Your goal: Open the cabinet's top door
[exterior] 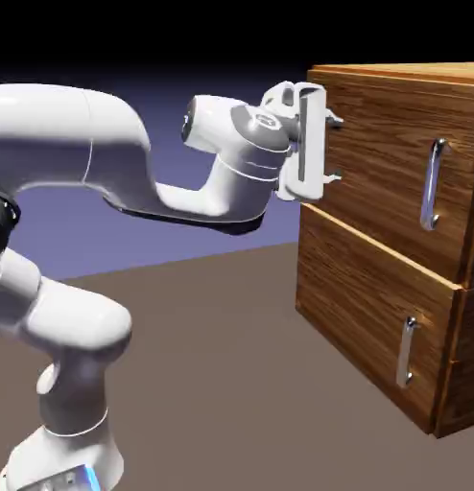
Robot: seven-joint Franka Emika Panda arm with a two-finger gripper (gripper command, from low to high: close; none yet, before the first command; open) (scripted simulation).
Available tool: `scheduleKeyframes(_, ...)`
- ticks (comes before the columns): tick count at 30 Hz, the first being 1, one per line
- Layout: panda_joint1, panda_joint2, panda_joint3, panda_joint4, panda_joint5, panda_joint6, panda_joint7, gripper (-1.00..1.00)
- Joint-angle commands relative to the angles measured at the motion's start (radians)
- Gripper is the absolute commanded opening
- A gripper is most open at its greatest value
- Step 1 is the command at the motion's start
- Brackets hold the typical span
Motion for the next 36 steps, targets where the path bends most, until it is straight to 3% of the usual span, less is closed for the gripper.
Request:
scheduleKeyframes(1,0.017,-0.005,-0.018,0.01,-0.044,-0.002,-0.016,0.0)
scheduleKeyframes(23,0.399,-0.116,-0.423,0.228,-1.0,-0.048,-0.357,0.0)
scheduleKeyframes(31,0.597,-0.082,-0.554,0.383,-1.018,-0.05,-0.365,0.0)
scheduleKeyframes(32,0.597,-0.082,-0.554,0.383,-1.018,-0.05,-0.365,-1.0)
scheduleKeyframes(36,0.488,-0.03,-0.484,0.3,-1.018,-0.093,-0.295,-1.0)
